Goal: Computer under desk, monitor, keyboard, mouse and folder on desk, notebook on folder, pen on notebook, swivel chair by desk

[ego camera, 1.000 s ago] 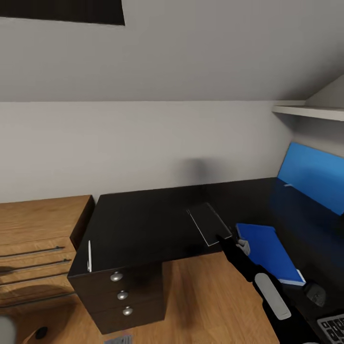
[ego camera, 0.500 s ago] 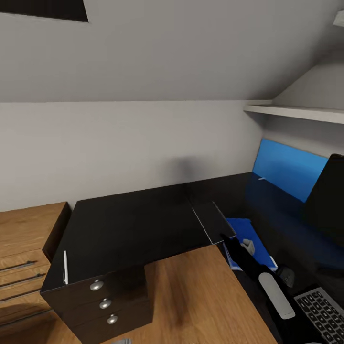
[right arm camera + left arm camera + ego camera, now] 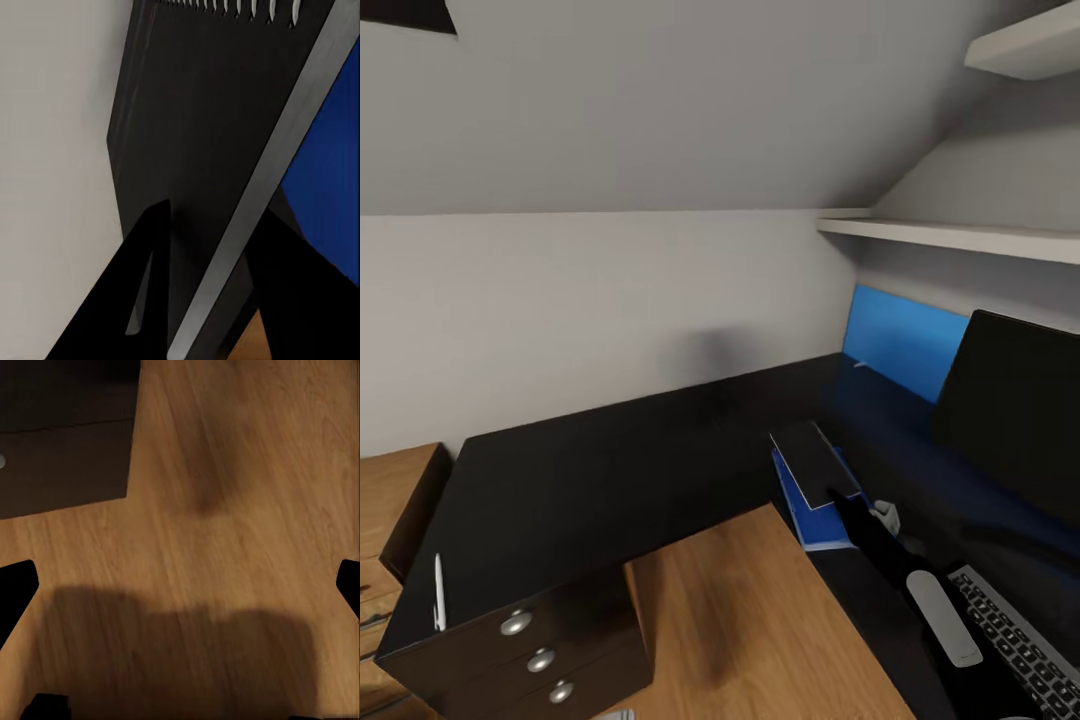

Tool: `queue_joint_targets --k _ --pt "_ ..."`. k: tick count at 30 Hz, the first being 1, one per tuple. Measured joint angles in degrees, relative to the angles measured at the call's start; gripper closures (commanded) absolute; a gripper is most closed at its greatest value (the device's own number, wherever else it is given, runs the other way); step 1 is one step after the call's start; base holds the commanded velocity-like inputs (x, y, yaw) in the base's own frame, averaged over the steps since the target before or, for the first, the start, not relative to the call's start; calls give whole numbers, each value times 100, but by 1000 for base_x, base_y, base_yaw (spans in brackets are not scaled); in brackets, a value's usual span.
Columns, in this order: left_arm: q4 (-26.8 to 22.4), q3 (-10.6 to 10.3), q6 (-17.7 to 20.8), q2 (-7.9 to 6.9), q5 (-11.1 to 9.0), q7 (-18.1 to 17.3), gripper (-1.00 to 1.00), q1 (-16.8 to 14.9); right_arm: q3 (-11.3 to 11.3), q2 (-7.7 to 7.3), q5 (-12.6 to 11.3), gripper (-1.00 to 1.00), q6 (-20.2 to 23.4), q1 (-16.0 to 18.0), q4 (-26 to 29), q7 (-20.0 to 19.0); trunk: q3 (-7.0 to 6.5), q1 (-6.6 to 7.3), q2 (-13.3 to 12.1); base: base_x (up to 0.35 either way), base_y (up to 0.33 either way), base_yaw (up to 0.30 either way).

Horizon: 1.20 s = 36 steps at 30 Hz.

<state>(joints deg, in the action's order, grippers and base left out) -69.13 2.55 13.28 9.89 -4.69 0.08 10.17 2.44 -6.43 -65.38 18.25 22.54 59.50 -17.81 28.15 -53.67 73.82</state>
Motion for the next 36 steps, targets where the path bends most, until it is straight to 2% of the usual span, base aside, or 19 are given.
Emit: queue_joint_targets --k 10,36 --pt "-1 2 -1 -2 6 0 -100 1 8 7 -8 100 -4 1 -6 -3 0 0 0 0 0 -201" --pt "-1 10 -1 -8 5 0 -100 1 -9 33 -19 100 -13 2 -47 -13 0 0 0 0 0 -8"
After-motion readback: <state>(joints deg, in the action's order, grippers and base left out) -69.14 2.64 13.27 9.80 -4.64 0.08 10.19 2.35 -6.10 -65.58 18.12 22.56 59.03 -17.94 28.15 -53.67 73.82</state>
